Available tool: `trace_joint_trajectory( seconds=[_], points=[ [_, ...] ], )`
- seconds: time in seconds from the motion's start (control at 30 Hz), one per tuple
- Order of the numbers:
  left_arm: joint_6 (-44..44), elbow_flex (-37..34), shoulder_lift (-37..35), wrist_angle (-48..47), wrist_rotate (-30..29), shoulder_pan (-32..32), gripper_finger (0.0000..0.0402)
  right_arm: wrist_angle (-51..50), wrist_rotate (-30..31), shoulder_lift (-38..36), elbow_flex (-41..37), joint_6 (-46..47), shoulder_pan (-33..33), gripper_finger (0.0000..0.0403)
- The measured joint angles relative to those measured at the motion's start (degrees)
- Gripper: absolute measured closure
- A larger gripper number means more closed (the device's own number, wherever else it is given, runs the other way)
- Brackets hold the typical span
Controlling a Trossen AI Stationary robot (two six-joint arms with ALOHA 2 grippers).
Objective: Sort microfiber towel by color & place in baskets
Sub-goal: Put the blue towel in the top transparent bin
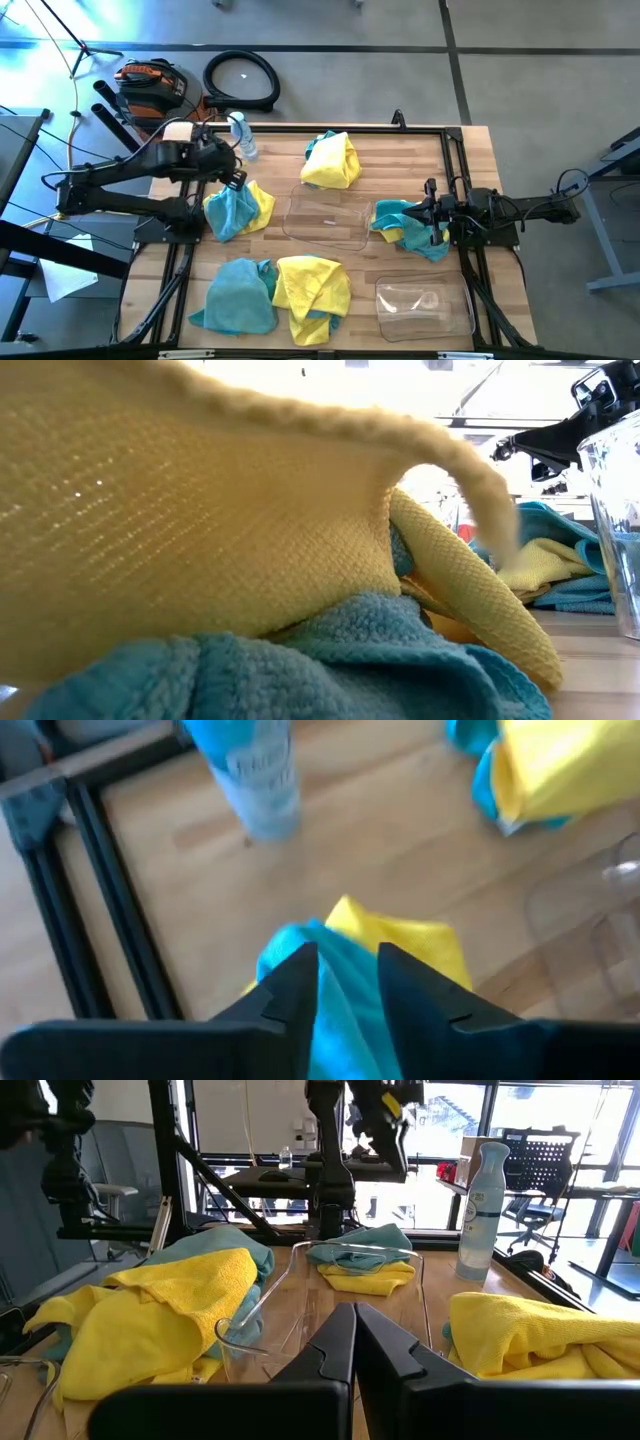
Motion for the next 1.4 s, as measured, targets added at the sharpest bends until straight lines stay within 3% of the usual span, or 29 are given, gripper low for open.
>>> trace_joint_trajectory(
  seconds=[0.27,0.5,0.77,0.9,1.07,1.23,1.4],
  points=[
    [-0.1,-9.7,2.2,1.6,6.8,3.3,0.0266,0.0,0.0,0.0,0.0,0.0,0.0,0.0402],
    [-0.1,-19.2,2.6,11.4,15.6,5.2,0.0265,0.0,0.0,0.0,0.0,0.0,0.0,0.0402],
    [-1.0,-23.7,4.8,16.9,15.3,6.0,0.0267,0.0,0.0,0.0,0.0,0.0,0.0,0.0402],
    [-1.4,-23.8,5.9,17.5,15.2,6.0,0.0292,0.0,0.0,0.0,0.0,0.0,0.0,0.0402],
    [-2.2,-23.8,5.5,17.1,15.2,5.9,0.0387,0.0,0.0,0.0,0.0,0.0,0.0,0.0402],
    [-6.1,-18.7,4.2,10.6,15.4,4.4,0.0398,0.0,0.0,0.0,0.0,0.0,0.0,0.0402],
    [-9.4,-8.2,3.7,2.6,12.1,0.3,0.04,0.0,0.0,0.0,0.0,0.0,0.0,0.0402]
  ],
)
